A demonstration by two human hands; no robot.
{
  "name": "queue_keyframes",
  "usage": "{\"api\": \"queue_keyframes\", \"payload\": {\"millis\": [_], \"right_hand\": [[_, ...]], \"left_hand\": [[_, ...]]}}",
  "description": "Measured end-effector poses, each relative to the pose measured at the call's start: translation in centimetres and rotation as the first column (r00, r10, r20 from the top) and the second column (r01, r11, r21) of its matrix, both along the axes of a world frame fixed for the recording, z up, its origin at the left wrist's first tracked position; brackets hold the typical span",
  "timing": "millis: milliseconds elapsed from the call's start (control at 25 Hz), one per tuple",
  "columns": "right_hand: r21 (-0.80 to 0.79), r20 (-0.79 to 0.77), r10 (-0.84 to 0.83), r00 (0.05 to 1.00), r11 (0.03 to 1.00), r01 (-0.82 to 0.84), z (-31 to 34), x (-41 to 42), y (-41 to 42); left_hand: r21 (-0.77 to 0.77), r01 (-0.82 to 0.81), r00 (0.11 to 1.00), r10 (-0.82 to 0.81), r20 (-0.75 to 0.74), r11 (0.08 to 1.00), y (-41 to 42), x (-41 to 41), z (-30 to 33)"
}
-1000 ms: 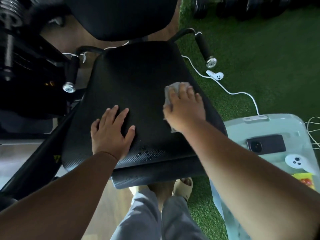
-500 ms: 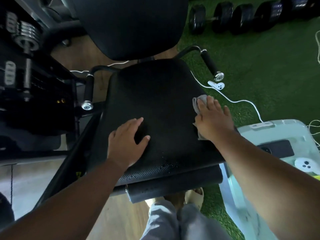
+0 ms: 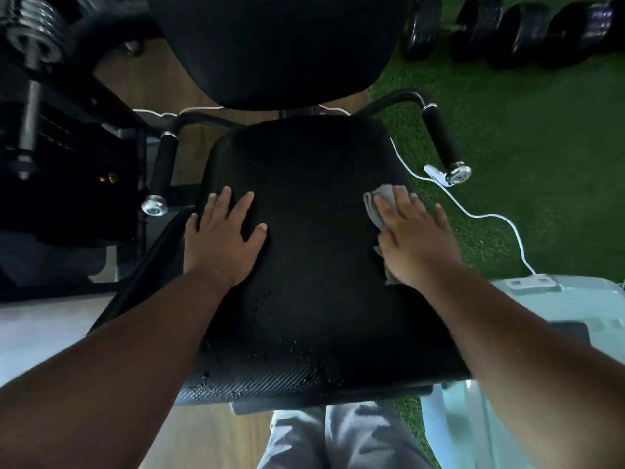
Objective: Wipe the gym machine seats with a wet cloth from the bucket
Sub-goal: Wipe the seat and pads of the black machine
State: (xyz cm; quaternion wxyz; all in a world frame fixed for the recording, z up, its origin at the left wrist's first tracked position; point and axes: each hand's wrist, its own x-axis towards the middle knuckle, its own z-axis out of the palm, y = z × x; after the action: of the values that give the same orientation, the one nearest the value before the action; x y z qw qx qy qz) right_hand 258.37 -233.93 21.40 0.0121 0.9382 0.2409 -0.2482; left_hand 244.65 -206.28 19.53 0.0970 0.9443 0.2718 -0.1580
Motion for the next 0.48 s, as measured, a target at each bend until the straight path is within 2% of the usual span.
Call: {"api": "queue_keyframes", "payload": {"millis": [80,120,240,320,400,480], "right_hand": [[0.043,-0.008,-0.061,0.998,0.997,0.062,-0.7,0.6,4.9],[0.084,-0.024,-0.023,0.999,0.996,0.025,-0.9,0.1,7.3],[0.182,-0.086,0.277,0.957,0.949,-0.258,-0.6,-2.6,9.4],[0.183,-0.106,0.362,0.926,0.923,-0.339,0.1,-2.5,5.7],[0.124,-0.053,0.29,0.956,0.951,-0.282,0.3,-0.5,1.9],[0.045,-0.016,0.139,0.99,0.989,-0.138,-0.7,2.7,1.2]], "left_hand": [[0.008,-0.008,1.0,0.008,-0.005,1.0,-0.1,0.2,0.0],[0.007,-0.011,1.0,0.011,-0.008,1.0,-0.2,0.4,0.0],[0.016,-0.023,1.0,0.023,-0.009,1.0,0.0,0.3,-0.1],[0.002,-0.026,1.0,0.026,-0.01,1.0,0.0,0.5,-0.2],[0.008,-0.031,1.0,0.031,-0.003,1.0,0.1,0.4,-0.3],[0.015,-0.034,0.999,0.034,0.006,0.999,0.1,0.4,-0.4]]}}
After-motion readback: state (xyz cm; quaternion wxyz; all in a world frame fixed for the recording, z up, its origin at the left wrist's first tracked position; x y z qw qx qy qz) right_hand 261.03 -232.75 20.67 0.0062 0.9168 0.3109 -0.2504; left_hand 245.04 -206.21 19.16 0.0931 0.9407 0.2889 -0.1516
